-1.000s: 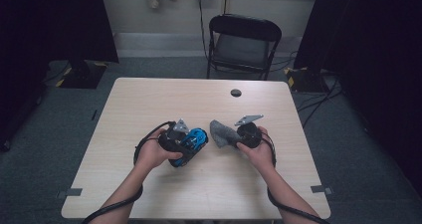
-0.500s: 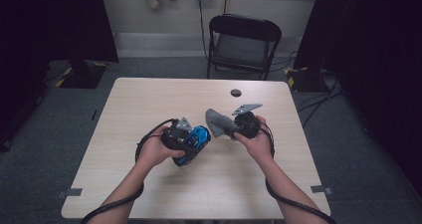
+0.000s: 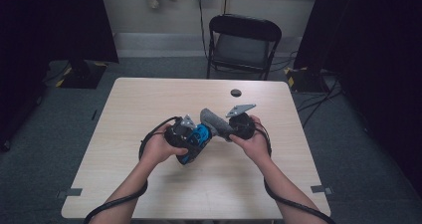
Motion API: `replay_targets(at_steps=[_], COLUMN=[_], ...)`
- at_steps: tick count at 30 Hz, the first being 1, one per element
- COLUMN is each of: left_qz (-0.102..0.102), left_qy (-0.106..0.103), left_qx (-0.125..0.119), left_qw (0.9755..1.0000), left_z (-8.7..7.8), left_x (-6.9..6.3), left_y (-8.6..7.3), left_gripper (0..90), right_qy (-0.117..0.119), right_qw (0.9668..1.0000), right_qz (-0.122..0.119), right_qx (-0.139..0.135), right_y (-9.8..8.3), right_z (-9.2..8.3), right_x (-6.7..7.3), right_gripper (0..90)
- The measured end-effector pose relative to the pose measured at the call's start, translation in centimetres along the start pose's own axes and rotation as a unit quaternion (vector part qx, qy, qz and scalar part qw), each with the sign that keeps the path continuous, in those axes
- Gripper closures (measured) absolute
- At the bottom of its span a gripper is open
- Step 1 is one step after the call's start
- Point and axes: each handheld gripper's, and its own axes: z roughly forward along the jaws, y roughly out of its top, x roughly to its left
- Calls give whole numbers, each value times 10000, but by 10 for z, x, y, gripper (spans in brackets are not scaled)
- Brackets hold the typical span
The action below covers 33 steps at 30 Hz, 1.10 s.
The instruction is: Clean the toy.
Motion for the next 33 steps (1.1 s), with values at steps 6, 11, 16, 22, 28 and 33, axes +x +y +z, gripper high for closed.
replay_targets(at_steps=[6, 11, 16, 22, 28, 33], left_qz=[-95, 41, 115, 2, -135, -199], left_qy=[22, -56, -132, -146, -53, 83], left_qx=[55, 146, 183, 133, 161, 66], left_qw=[9999, 9999, 9997, 9998, 9998, 9997], left_z=[-3, -2, 3, 6, 4, -2], left_x=[5, -2, -6, -6, 1, 8], left_y=[0, 2, 9, 14, 12, 11], left_gripper=[271, 271, 271, 271, 271, 271], right_qy=[46, -104, -85, -43, 128, 217], right_qw=[10000, 9995, 9990, 9998, 9998, 9996], right_qz=[21, 275, 308, -62, -170, -154], right_qx=[19, -112, -319, -210, -47, -51], right_y=[-8, -7, 13, 37, 33, 27], right_z=[-4, -12, -23, -22, -14, -15], right_x=[0, -13, -17, -5, 3, 1], right_gripper=[670, 670, 670, 670, 670, 670])
